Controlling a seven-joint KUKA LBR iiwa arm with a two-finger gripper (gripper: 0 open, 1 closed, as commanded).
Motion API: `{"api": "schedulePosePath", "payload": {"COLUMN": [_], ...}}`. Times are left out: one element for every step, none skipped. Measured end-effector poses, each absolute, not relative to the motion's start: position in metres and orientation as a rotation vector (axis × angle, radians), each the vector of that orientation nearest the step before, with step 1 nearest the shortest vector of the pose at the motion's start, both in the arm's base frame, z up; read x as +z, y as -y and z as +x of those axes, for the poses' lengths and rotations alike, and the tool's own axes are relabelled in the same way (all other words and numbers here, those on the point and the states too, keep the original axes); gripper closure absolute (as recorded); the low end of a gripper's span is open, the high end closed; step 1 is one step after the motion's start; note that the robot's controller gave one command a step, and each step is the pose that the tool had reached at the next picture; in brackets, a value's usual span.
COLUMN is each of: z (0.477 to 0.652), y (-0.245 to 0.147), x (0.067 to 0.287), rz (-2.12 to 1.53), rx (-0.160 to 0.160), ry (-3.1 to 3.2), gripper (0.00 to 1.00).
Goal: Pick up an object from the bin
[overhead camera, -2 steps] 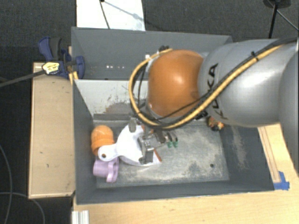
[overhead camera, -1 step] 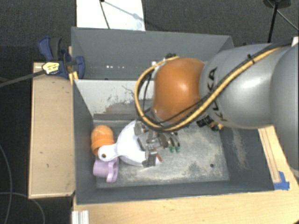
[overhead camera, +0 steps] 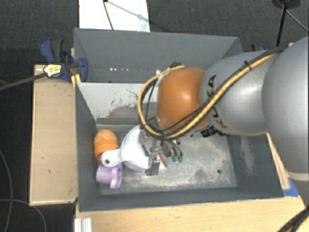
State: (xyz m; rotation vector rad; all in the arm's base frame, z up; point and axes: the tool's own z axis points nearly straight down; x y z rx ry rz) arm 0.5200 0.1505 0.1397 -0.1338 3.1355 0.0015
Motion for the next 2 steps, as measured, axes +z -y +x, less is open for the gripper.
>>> {"api": "schedulePosePath", "payload": {"z": [0.495,0.506], "y": [-0.143,-0.176], "x": [0.096,0.088], "rz": [-0.338,-0.315], "rx": [0.001,0.001], "ry": [-3.12,-3.124], "gripper": [0.0,1.0]}}
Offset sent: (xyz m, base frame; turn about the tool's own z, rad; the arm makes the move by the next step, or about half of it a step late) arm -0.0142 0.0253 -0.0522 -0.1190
